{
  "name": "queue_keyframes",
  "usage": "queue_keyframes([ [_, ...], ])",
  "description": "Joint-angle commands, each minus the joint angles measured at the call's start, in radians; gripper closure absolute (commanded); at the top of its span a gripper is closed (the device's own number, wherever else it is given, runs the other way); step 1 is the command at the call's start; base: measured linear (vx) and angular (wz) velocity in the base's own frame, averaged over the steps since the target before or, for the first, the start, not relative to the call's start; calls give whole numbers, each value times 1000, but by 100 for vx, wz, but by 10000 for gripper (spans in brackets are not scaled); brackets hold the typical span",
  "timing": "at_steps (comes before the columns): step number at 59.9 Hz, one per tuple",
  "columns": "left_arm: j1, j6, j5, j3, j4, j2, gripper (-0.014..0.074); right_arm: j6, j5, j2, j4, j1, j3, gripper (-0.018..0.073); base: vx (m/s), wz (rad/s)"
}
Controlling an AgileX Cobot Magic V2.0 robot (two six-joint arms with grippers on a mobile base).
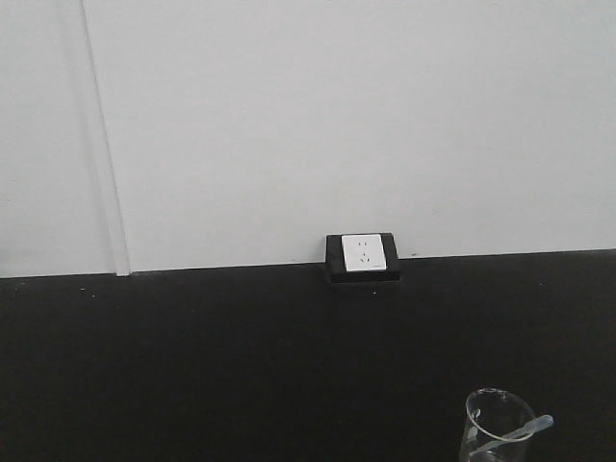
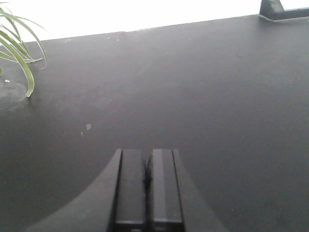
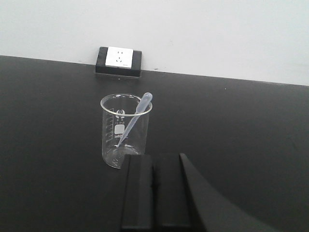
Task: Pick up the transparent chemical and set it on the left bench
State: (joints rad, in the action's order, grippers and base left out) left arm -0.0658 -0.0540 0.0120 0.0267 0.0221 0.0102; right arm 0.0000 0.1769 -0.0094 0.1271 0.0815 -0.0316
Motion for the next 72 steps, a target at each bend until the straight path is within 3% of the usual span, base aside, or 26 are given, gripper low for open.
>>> queue_keyframes([
  [1,-2,8,-78,16,1,19,600,0,-81,-12,6,-4,-6,567,0,0],
  [46,-2,8,-78,16,1,19,600,-34,-88,-12,13,-4,-6,567,0,0],
  [58,-2,8,-78,16,1,19,600,-18,-107,-12,-31,-4,-6,567,0,0],
  [72,-2,8,-78,16,1,19,600,12,-259,-12,-72,-4,-4,567,0,0],
])
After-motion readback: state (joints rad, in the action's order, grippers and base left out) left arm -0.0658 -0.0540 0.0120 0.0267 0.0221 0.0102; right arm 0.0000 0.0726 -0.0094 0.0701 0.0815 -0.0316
